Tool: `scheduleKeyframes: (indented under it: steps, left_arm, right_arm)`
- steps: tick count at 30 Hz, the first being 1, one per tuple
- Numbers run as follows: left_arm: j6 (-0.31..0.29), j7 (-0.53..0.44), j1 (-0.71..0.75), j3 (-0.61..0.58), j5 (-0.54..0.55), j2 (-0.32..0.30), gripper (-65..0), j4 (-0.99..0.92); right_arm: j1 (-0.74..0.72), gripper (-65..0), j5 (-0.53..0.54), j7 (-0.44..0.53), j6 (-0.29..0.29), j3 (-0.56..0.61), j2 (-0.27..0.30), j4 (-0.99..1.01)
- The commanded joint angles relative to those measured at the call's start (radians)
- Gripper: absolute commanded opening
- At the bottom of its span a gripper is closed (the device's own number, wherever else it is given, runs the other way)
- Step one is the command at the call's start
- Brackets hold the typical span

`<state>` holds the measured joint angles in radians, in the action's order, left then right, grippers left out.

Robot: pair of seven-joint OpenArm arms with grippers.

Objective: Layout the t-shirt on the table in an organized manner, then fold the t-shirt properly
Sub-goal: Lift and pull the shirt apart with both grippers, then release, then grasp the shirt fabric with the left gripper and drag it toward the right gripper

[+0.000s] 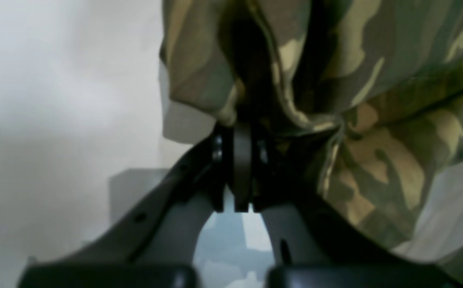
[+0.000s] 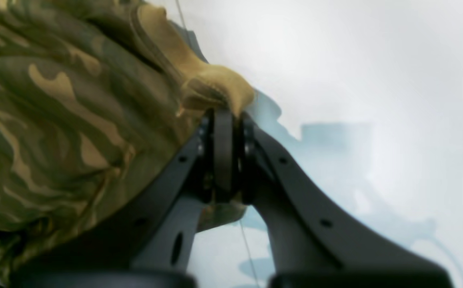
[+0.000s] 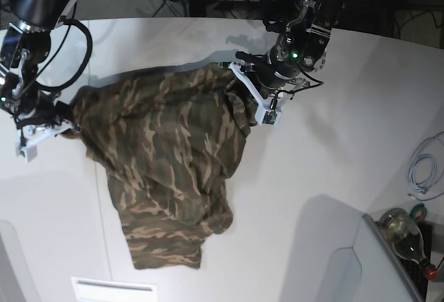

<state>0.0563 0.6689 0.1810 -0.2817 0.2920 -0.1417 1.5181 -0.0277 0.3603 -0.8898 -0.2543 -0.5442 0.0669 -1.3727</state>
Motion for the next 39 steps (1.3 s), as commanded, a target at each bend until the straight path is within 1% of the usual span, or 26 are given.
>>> scheduleKeyframes:
  steps: [1, 2, 5, 6, 8, 9, 10, 12, 14, 16, 17, 19, 20, 22, 23, 24, 25, 26, 27, 29, 30, 31, 32, 33, 35, 39]
  left_arm:
    - [-0.002, -0.011, 0.005, -0.003, 0.009, -0.003, -57.1, 0.023]
    - [-0.002, -0.011, 0.01, -0.003, 0.009, -0.003, -49.4, 0.025]
    - [-0.002, -0.01, 0.024, 0.003, 0.011, -0.005, -31.3, 0.026]
    - [-0.002, -0.01, 0.038, 0.005, 0.013, -0.008, -26.5, 0.031]
    - [-0.002, -0.013, 0.062, 0.008, 0.013, -0.011, -20.4, 0.062]
    - [-0.002, -0.013, 0.084, 0.022, 0.013, -0.017, -18.4, 0.088]
    - [-0.002, -0.015, 0.113, 0.045, 0.013, -0.026, -17.4, 0.115]
    - [-0.005, -0.016, 0.162, 0.103, 0.013, -0.029, -17.8, 0.175]
    - [-0.006, -0.016, 0.206, 0.192, 0.011, -0.029, -17.8, 0.224]
    - [-0.008, -0.016, 0.226, 0.282, 0.011, -0.029, -17.8, 0.241]
    - [-0.009, -0.016, 0.231, 0.327, 0.013, -0.029, -17.8, 0.241]
    - [-0.009, -0.016, 0.232, 0.419, 0.013, -0.031, -17.9, 0.238]
    - [-0.011, -0.016, 0.234, 0.459, 0.013, -0.031, -17.9, 0.238]
    - [-0.037, -0.016, 0.234, 0.536, 0.013, -0.031, -18.1, 0.238]
    - [-0.062, -0.016, 0.234, 0.568, 0.013, -0.031, -19.3, 0.238]
    - [-0.097, -0.016, 0.231, 0.597, 0.013, -0.031, -22.7, 0.238]
    - [-0.131, -0.016, 0.228, 0.619, 0.009, -0.031, -27.2, 0.238]
    - [-0.16, -0.016, 0.226, 0.632, 0.005, -0.031, -32.9, 0.238]
    - [-0.178, -0.016, 0.225, 0.642, 0.003, -0.031, -40.3, 0.238]
    - [-0.189, -0.016, 0.223, 0.64, 0.003, -0.031, -59.7, 0.238]
    - [-0.189, -0.016, 0.217, 0.638, 0.003, -0.029, -65.0, 0.238]
    - [-0.189, -0.015, 0.205, 0.635, 0.003, -0.028, -65.0, 0.238]
    - [-0.189, -0.015, 0.199, 0.623, 0.002, -0.028, -65.0, 0.233]
    - [-0.189, -0.015, 0.196, 0.608, 0.002, -0.029, -65.0, 0.224]
    - [-0.189, -0.015, 0.186, 0.569, 0.002, -0.031, -65.0, 0.201]
    - [-0.189, -0.016, 0.137, 0.456, 0.002, -0.028, -65.0, 0.138]
  right_arm:
    - [-0.018, -54.6, 0.004, 0.022, -0.001, -0.004, 0.017, -0.015]
    - [-0.018, -48.8, 0.004, 0.022, -0.001, -0.004, 0.017, -0.018]
    - [0.002, -27.9, 0.004, 0.019, -0.004, -0.012, 0.015, -0.084]
    - [0.025, -21.3, 0.007, 0.018, -0.004, -0.012, 0.014, -0.127]
    - [0.079, -13.5, 0.01, 0.021, -0.004, -0.01, 0.012, -0.211]
    - [0.108, -11.9, 0.01, 0.014, -0.004, -0.007, 0.007, -0.256]
    - [0.133, -11.7, 0.01, 0.011, -0.004, -0.01, -0.008, -0.29]
    - [0.183, -11.7, 0.01, 0.016, -0.006, -0.015, -0.06, -0.331]
    - [0.22, -11.7, 0.01, 0.022, -0.006, -0.015, -0.106, -0.325]
    - [0.234, -11.7, 0.01, 0.077, -0.012, -0.015, -0.146, -0.279]
    - [0.24, -11.6, 0.01, 0.119, -0.024, -0.014, -0.158, -0.25]
    - [0.242, -11.6, 0.01, 0.182, -0.061, -0.006, -0.167, -0.198]
    - [0.239, -11.6, 0.01, 0.192, -0.072, -0.006, -0.169, -0.173]
    - [0.219, -11.6, 0.01, 0.195, -0.087, -0.01, -0.166, -0.126]
    - [0.208, -11.7, 0.01, 0.192, -0.09, -0.012, -0.164, -0.103]
    - [0.2, -12.6, 0.01, 0.191, -0.092, -0.012, -0.163, -0.084]
    - [0.196, -14.9, 0.01, 0.191, -0.093, -0.012, -0.163, -0.075]
    - [0.196, -18.9, 0.01, 0.191, -0.093, -0.007, -0.163, -0.073]
    - [0.2, -26.3, 0.01, 0.191, -0.096, -0.004, -0.163, -0.078]
    - [0.206, -48.2, 0.012, 0.172, -0.133, -0.012, -0.164, -0.127]
    - [0.219, -61.2, 0.012, 0.139, -0.15, -0.014, -0.166, -0.165]
    - [0.232, -65.0, 0.012, 0.102, -0.159, -0.014, -0.166, -0.219]
    - [0.246, -64.5, 0.012, 0.073, -0.159, -0.015, -0.166, -0.279]
    - [0.265, -61.2, 0.012, 0.051, -0.162, -0.015, -0.167, -0.333]
    - [0.308, -64.7, 0.012, 0.025, -0.162, -0.015, -0.167, -0.459]
    - [0.366, -64.8, 0.012, 0.021, -0.162, -0.015, -0.169, -0.607]
